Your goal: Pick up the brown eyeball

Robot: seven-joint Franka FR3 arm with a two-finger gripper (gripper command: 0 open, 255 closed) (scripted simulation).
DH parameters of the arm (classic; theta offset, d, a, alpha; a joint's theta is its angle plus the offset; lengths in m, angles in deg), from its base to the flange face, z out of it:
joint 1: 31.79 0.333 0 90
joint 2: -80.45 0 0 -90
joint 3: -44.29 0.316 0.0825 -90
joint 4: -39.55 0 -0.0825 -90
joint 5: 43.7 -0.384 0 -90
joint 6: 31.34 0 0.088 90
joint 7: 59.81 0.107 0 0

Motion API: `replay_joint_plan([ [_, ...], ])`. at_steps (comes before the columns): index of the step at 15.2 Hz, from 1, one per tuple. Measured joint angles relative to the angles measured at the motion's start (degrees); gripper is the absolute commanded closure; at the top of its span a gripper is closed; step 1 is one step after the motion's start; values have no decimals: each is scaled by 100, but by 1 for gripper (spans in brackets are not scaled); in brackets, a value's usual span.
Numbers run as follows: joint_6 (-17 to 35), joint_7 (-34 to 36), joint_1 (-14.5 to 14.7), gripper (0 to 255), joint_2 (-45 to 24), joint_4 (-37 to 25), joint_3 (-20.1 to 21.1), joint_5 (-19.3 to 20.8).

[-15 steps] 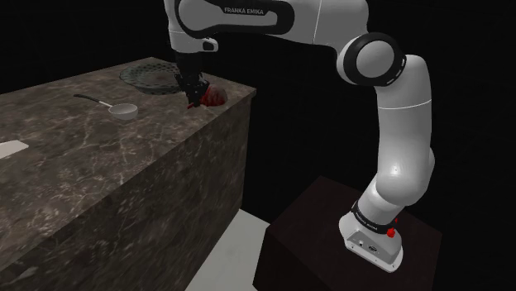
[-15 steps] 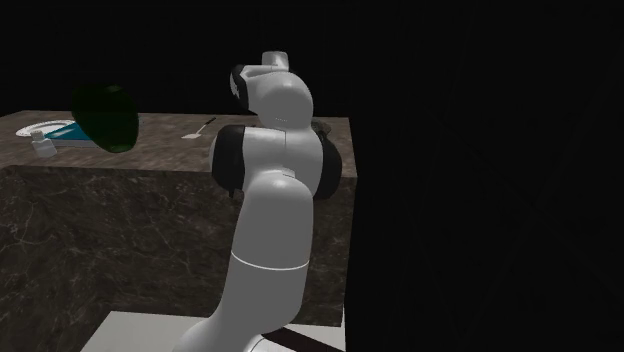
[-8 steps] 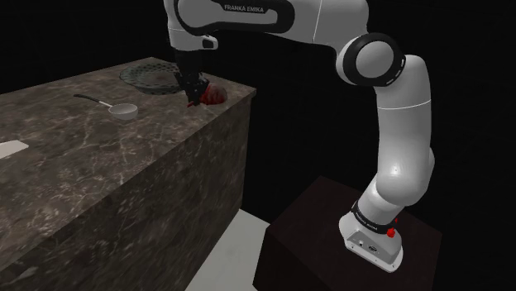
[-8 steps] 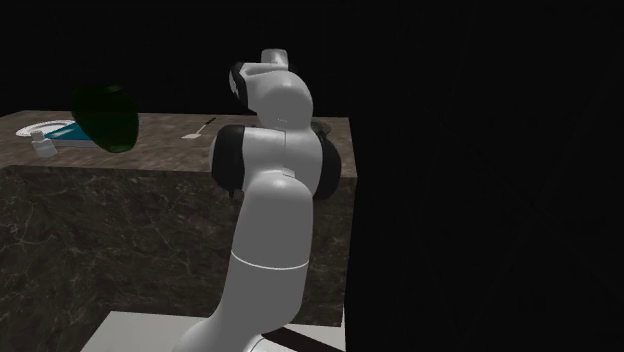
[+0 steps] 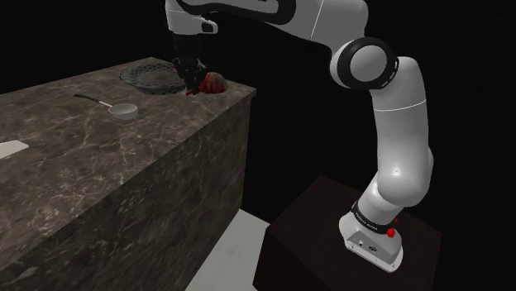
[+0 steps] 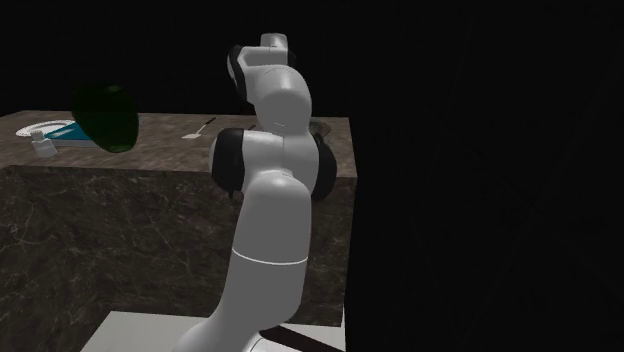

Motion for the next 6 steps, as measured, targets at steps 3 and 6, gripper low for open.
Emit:
replay_joint_plan([
  [3, -350, -7, 167, 255, -172, -532, -27, 78],
  [6, -713, -37, 345, 255, -363, -1107, -67, 165],
])
